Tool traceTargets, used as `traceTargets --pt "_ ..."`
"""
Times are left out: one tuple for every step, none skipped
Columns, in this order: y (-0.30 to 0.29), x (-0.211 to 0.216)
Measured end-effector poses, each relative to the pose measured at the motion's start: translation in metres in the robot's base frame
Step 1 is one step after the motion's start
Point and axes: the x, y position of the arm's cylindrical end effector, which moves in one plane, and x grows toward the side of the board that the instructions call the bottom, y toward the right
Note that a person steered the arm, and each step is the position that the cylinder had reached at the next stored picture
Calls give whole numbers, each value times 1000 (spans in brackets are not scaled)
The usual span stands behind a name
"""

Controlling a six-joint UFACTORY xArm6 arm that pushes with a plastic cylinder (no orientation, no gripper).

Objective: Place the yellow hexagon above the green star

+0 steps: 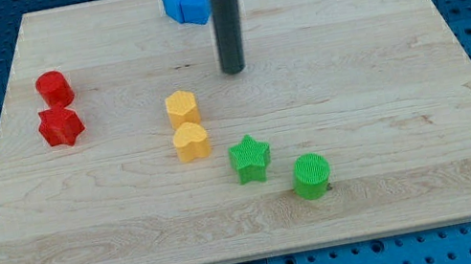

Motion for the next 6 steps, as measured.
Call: traceTargets --pt "-51 6" --pt "-87 11" --pt "-98 34" --pt "-97 51" --pt "-83 52" --pt "-66 60"
